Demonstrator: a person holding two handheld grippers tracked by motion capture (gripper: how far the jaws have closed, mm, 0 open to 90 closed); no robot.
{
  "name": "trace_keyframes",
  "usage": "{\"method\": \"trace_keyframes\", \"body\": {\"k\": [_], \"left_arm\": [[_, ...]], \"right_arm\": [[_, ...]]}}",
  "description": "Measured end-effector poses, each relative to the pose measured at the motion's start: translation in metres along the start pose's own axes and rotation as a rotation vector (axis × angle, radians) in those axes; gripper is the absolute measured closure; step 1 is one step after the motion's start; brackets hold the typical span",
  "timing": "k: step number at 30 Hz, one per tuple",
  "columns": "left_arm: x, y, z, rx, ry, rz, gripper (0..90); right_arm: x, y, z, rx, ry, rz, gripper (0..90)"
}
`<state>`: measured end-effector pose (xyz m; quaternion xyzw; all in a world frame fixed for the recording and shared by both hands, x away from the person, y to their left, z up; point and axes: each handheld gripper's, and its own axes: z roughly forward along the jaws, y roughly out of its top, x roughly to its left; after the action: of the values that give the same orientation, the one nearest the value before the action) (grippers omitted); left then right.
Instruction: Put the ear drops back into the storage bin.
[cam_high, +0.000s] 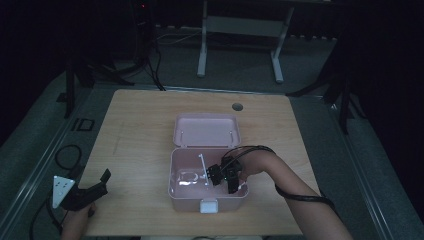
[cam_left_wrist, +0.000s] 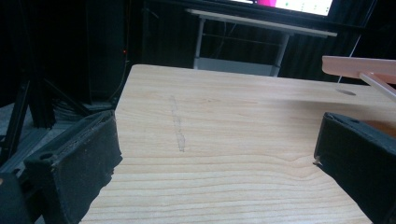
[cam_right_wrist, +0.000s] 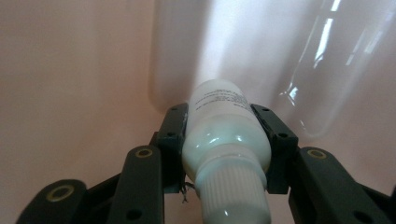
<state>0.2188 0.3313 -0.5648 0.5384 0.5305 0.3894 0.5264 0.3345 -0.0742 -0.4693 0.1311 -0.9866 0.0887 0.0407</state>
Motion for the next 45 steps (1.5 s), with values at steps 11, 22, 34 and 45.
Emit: {"method": "trace_keyframes", "body": {"k": [11,22,34,45], "left_arm": [[0.000,0.000,0.000,0.001,0.001,0.000,0.4],[0.000,0.000,0.000,0.001,0.000,0.000,0.4],[0.000,0.000,0.000,0.002,0.000,-0.002,0.4],[0.000,0.000,0.000,0.003,0.001,-0.002,0.4]], "right_arm": [[-0.002,0.002,0.010,0.009,-0.002,0.012,59.4],[-0.002,0.001,0.017,-0.005,-0.015,0.043,59.3],[-0.004,0.001,0.024,-0.019,-0.017,0.076,58.8],[-0.003,-0.001,0.019,-0.036,-0.014,0.091,57.0]]}}
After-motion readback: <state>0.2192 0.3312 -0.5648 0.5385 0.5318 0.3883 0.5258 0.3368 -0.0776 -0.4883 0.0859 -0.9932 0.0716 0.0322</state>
